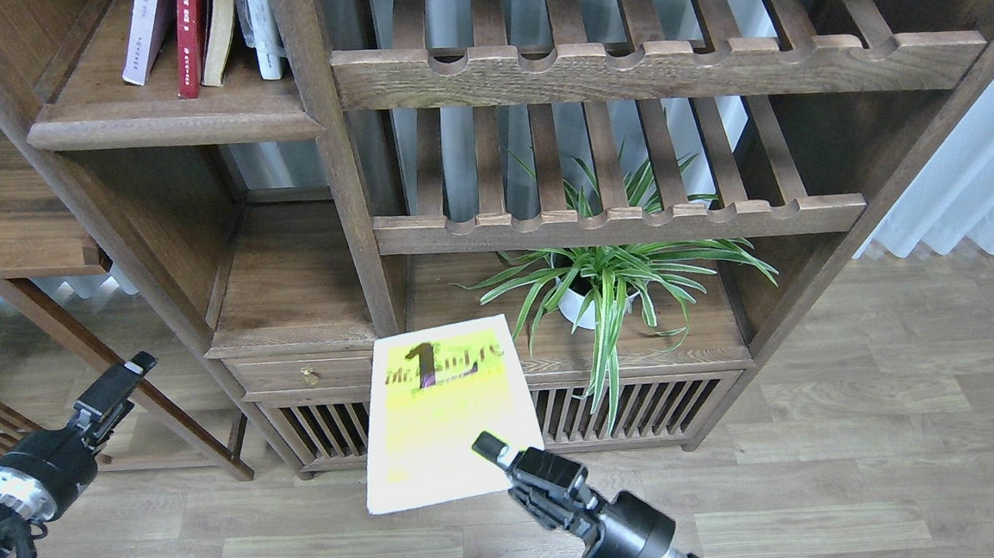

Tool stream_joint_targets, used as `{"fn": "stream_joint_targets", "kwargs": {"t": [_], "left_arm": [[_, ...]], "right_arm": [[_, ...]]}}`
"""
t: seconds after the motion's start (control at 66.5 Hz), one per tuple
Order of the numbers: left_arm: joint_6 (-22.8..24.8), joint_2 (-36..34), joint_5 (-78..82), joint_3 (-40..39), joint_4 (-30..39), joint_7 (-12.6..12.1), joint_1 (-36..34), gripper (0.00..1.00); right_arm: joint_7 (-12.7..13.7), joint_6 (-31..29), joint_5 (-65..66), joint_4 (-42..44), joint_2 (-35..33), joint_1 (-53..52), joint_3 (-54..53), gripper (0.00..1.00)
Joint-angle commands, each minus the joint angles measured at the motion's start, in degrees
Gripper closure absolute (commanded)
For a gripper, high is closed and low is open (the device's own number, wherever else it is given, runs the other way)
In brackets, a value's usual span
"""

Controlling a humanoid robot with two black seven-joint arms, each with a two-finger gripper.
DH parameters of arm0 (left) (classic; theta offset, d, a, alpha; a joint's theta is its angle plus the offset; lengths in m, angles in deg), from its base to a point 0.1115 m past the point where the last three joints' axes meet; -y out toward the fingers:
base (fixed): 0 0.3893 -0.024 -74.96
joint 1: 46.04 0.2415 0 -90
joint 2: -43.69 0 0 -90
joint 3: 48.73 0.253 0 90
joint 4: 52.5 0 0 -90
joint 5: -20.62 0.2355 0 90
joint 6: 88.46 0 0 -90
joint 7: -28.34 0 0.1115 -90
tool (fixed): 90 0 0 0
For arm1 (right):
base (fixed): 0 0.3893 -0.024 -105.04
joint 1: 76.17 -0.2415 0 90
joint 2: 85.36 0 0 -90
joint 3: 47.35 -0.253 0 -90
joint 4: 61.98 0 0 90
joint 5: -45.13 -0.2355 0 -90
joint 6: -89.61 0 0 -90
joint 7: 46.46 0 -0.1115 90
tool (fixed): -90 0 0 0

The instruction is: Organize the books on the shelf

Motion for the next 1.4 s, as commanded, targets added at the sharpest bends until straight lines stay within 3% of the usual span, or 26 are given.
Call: {"fn": "stream_joint_targets", "kwargs": {"t": [0.0, 0.255, 0.631, 0.947, 1.383], "left_arm": [[0.0, 0.42, -5.39, -0.13, 0.58, -0.18, -1.31, 0.02], [0.0, 0.33, -6.27, 0.49, 0.31, -0.62, -2.89, 0.02], [0.0, 1.82, -6.53, 1.11, 3.3, -1.59, -10.71, 0.04], [0.0, -4.85, -16.64, 0.67, 17.62, -2.82, -8.96, 0.03], [0.0, -9.87, -16.73, 2.6, 25.45, -2.12, -7.02, 0.04]], "right_arm": [[-0.08, 1.0, -0.32, 0.1, 2.75, -3.39, 0.0, 0.95], [-0.08, 4.52, -0.94, 0.54, 4.68, -9.89, 0.09, 0.95], [-0.08, 7.77, -0.94, 0.54, 4.68, -20.61, 1.06, 0.95], [0.27, 5.58, -0.94, 0.28, 4.68, -17.54, 1.5, 0.94], [0.27, 3.99, -0.94, 0.63, 4.68, -16.05, 5.28, 0.94]]}}
